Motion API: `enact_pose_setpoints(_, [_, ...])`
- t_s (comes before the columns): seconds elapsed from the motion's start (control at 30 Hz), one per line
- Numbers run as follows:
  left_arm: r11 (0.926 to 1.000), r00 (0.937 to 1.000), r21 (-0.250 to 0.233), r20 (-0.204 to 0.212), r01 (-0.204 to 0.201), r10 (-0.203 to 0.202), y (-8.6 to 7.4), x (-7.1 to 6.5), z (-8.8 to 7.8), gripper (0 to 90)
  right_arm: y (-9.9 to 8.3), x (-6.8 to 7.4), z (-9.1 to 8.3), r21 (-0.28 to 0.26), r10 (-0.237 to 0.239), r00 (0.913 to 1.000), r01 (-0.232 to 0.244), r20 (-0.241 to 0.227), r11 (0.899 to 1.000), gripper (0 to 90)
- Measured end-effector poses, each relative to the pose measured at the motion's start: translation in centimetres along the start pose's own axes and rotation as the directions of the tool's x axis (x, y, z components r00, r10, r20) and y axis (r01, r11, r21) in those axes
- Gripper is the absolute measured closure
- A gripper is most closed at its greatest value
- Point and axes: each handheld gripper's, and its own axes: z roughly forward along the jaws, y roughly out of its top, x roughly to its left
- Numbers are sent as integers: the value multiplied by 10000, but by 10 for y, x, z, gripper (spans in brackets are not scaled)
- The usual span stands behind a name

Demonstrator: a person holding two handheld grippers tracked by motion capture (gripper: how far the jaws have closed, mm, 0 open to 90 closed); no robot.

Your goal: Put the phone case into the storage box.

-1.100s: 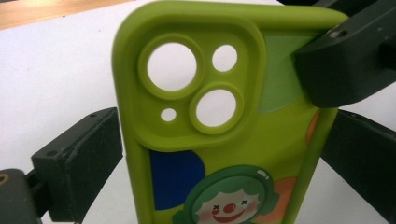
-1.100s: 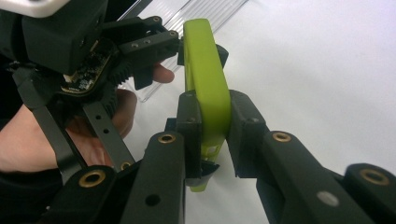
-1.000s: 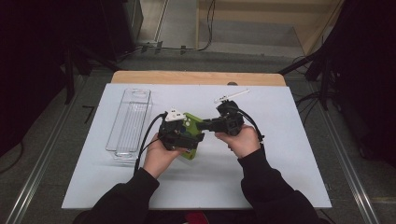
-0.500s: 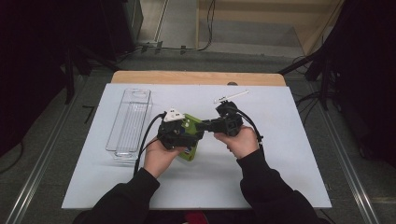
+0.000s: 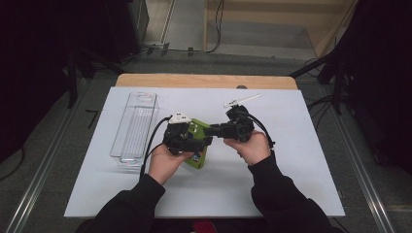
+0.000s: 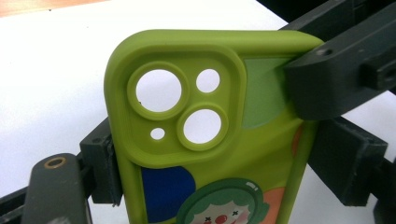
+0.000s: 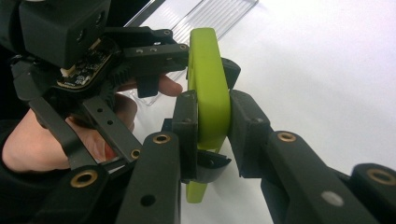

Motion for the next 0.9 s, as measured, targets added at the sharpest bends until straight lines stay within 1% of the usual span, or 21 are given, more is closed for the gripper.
enact_pose_setpoints(0.1, [10000, 10000, 11, 48, 63, -63, 1, 1, -1, 177, 1, 1, -5, -175, -81, 9999, 82, 66, 9998, 657])
enact_pose_setpoints(0.17, [9999, 9999, 31, 104, 127, -127, 1, 2, -2, 177, 1, 1, -9, -254, -29, 10000, 29, -8, 9997, 602])
enact_pose_setpoints(0.2, [10000, 9999, 31, 90, 87, -87, 2, 3, -3, 176, 2, 0, -11, -343, -33, 10000, 32, -45, 9994, 571])
enact_pose_setpoints(0.27, [9999, 9999, 68, 34, 121, -121, 3, 3, -4, 176, 2, -1, -16, -494, 9, 9996, -22, -277, 9988, 513])
enact_pose_setpoints(0.3, [9998, 9999, 82, 25, 155, -155, 3, 4, -5, 176, 2, -1, -17, -507, 29, 9996, -43, -271, 9987, 501])
enact_pose_setpoints(0.33, [9998, 9998, 98, 45, 175, -175, 4, 5, -5, 176, 2, -1, -19, -603, 42, 9996, -59, -280, 9982, 468])
enact_pose_setpoints(0.4, [9994, 9994, 65, 64, 332, -333, 4, 6, -7, 176, 2, -1, -22, -643, 93, 9995, -112, -308, 9979, 440])
enact_pose_setpoints(0.43, [9994, 9994, 94, 75, 338, -339, 5, 8, -8, 176, 2, -1, -24, -654, 85, 9995, -105, -302, 9978, 423])
enact_pose_setpoints(0.6, [9991, 9990, 67, 90, 427, -428, 7, 10, -11, 176, 0, -2, -30, -714, -180, 9992, 154, -347, 9973, 361])
enact_pose_setpoints(0.63, [9989, 9989, 87, 102, 464, -465, 7, 11, -12, 176, 0, -2, -30, -672, -216, 9991, 192, -356, 9976, 352])
enact_pose_setpoints(0.7, [9989, 9988, 88, 149, 457, -459, 8, 12, -14, 176, 0, -2, -31, -523, -472, 9983, 453, -347, 9976, 324])
enact_pose_setpoints(0.73, [9986, 9985, 79, 150, 521, -522, 8, 13, -14, 176, -1, -2, -30, -435, -701, 9968, 684, -394, 9967, 304])
enact_pose_setpoints(0.8, [9984, 9983, 56, 158, 561, -562, 8, 14, -15, 176, -2, -2, -29, -201, -931, 9949, 924, -389, 9955, 290])
enact_pose_setpoints(0.9, [9982, 9981, 111, 172, 591, -593, 9, 16, -17, 176, -3, -2, -27, -74, -1123, 9929, 1121, -401, 9937, 269])
